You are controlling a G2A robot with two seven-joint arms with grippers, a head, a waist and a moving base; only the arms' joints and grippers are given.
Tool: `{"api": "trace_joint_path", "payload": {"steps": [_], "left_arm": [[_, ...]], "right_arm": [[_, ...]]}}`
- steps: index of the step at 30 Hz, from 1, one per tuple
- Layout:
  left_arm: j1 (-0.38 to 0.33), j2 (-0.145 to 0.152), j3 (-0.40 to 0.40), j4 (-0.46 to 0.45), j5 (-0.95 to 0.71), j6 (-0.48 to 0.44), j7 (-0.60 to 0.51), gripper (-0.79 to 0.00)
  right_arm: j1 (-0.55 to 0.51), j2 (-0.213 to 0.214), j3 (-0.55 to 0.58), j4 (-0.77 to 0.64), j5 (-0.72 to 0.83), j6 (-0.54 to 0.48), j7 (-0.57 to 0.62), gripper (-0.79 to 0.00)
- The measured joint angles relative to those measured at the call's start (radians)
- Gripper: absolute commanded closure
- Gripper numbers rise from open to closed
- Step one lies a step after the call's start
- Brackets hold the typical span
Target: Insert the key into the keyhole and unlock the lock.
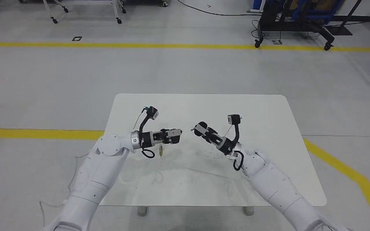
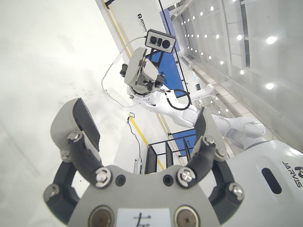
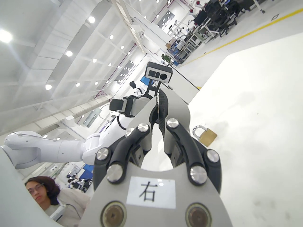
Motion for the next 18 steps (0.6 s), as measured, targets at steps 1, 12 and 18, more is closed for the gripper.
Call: {"api": "trace_joint_path", "payload": {"steps": [1, 12, 18], "left_arm": [[-0.001, 0.0, 0.001, 0.001, 0.001, -0.001, 0.004, -0.76], [-0.002, 0.004, 0.01, -0.003, 0.029, -0.002, 0.04, -0.252], [0.0, 0.007, 0.014, -0.012, 0.041, 0.003, 0.052, -0.179]], "right_arm": [[0.003, -0.002, -0.006, 0.006, 0.017, -0.001, 0.019, 0.0], [0.046, -0.035, -0.047, 0.07, 0.121, 0.008, 0.129, 0.0], [0.062, -0.052, -0.061, 0.094, 0.124, -0.002, 0.138, 0.0]]}}
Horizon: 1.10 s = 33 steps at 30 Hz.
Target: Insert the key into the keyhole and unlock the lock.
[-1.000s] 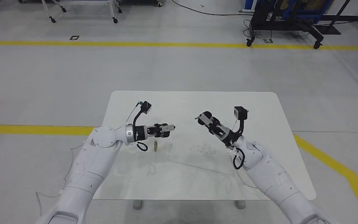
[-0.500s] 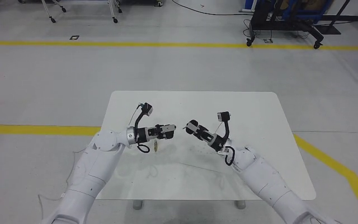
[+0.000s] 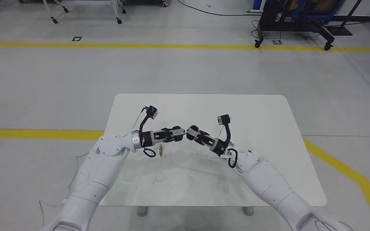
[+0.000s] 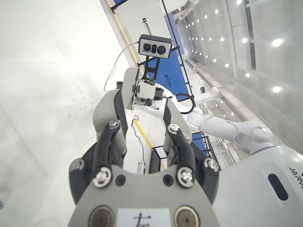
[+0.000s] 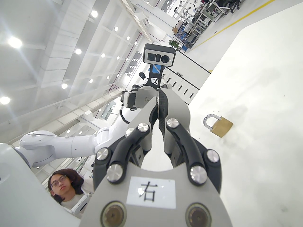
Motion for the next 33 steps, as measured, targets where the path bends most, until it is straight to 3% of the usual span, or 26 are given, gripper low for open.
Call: {"api": "trace_joint_path", "payload": {"steps": [2, 15, 26, 27, 29, 30, 31, 33], "left_arm": [[0.0, 0.001, 0.002, 0.0, 0.005, 0.002, 0.002, -0.126], [-0.008, 0.003, 0.022, 0.003, 0.028, 0.018, 0.021, 0.0], [-0.014, 0.004, 0.032, 0.012, 0.047, 0.043, 0.047, 0.0], [-0.015, 0.005, 0.033, 0.012, 0.049, 0.044, 0.049, 0.0], [-0.016, 0.005, 0.034, 0.012, 0.055, 0.044, 0.054, 0.0], [-0.016, 0.005, 0.035, 0.012, 0.06, 0.044, 0.057, 0.0], [-0.016, 0.006, 0.036, 0.011, 0.064, 0.044, 0.059, 0.0], [-0.014, 0.006, 0.038, 0.009, 0.068, 0.044, 0.064, 0.0]], "right_arm": [[0.003, -0.005, -0.004, 0.007, 0.005, -0.003, 0.006, 0.0], [0.019, -0.029, -0.006, 0.054, 0.039, -0.031, 0.044, 0.0], [0.022, -0.041, -0.003, 0.068, 0.045, -0.031, 0.078, -0.003], [0.021, -0.042, 0.0, 0.068, 0.047, -0.034, 0.08, -0.179], [0.018, -0.042, 0.005, 0.068, 0.05, -0.039, 0.084, -0.357], [0.016, -0.042, 0.009, 0.068, 0.052, -0.042, 0.087, -0.499], [0.015, -0.042, 0.012, 0.068, 0.054, -0.044, 0.089, -0.785], [0.01, -0.041, 0.019, 0.066, 0.056, -0.048, 0.092, -0.785]]}}
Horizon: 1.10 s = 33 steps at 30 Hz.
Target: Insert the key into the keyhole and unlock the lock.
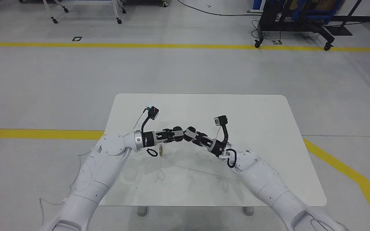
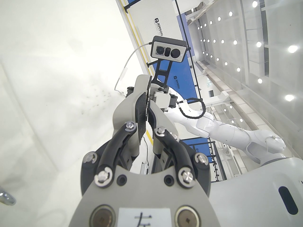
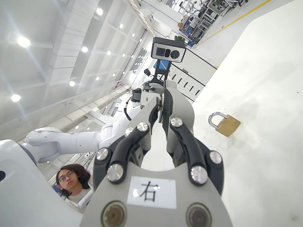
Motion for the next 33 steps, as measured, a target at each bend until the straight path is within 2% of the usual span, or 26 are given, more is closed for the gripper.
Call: {"api": "trace_joint_path", "payload": {"steps": [17, 21, 27, 28, 30, 31, 33], "left_arm": [[0.016, 0.015, -0.019, -0.033, -0.033, -0.02, -0.065, 0.0], [0.018, 0.02, -0.011, -0.047, -0.023, -0.031, -0.116, 0.0], [0.011, 0.024, 0.017, -0.063, 0.007, -0.038, -0.192, 0.0], [0.009, 0.024, 0.02, -0.063, 0.009, -0.037, -0.196, 0.0], [0.007, 0.025, 0.024, -0.062, 0.011, -0.036, -0.206, 0.0], [0.005, 0.026, 0.025, -0.061, 0.013, -0.036, -0.21, 0.0], [0.003, 0.027, 0.03, -0.06, 0.017, -0.035, -0.217, 0.0]], "right_arm": [[-0.016, 0.003, 0.022, -0.014, 0.026, -0.003, 0.006, -0.785], [-0.022, 0.028, 0.064, -0.022, -0.054, 0.041, 0.065, -0.785], [-0.081, 0.076, 0.149, -0.108, -0.074, 0.088, 0.192, -0.785], [-0.09, 0.081, 0.159, -0.122, -0.076, 0.096, 0.205, -0.77], [-0.107, 0.093, 0.179, -0.148, -0.096, 0.119, 0.231, -0.606], [-0.112, 0.097, 0.185, -0.157, -0.11, 0.131, 0.237, -0.573], [-0.123, 0.102, 0.195, -0.181, -0.137, 0.152, 0.241, -0.443]]}}
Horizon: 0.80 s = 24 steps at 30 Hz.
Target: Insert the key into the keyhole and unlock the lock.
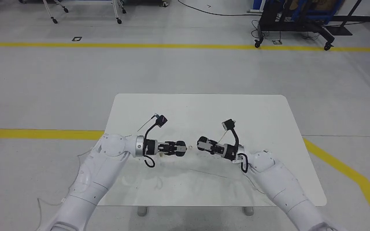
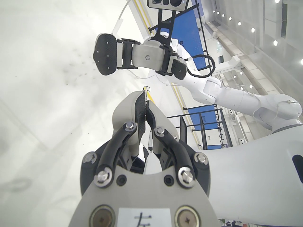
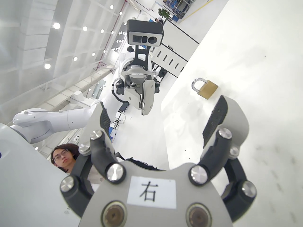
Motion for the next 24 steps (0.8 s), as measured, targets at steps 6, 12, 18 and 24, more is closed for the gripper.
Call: {"api": "trace_joint_path", "payload": {"steps": [6, 12, 18, 24], "left_arm": [[-0.005, 0.002, 0.016, -0.001, 0.012, -0.001, -0.013, 0.0], [-0.011, 0.004, 0.028, 0.001, 0.012, -0.004, -0.018, 0.0], [-0.015, 0.006, 0.034, 0.004, 0.011, -0.006, -0.014, 0.0], [-0.017, 0.009, 0.041, 0.002, 0.02, -0.008, -0.003, 0.0]], "right_arm": [[-0.021, 0.006, 0.008, -0.048, -0.025, 0.024, -0.007, -0.342], [-0.017, 0.006, -0.001, -0.057, -0.023, 0.038, 0.013, -0.317], [-0.006, 0.003, -0.018, -0.04, -0.009, 0.038, 0.049, -0.317], [0.0, 0.003, -0.029, -0.033, -0.009, 0.035, 0.077, -0.317]]}}
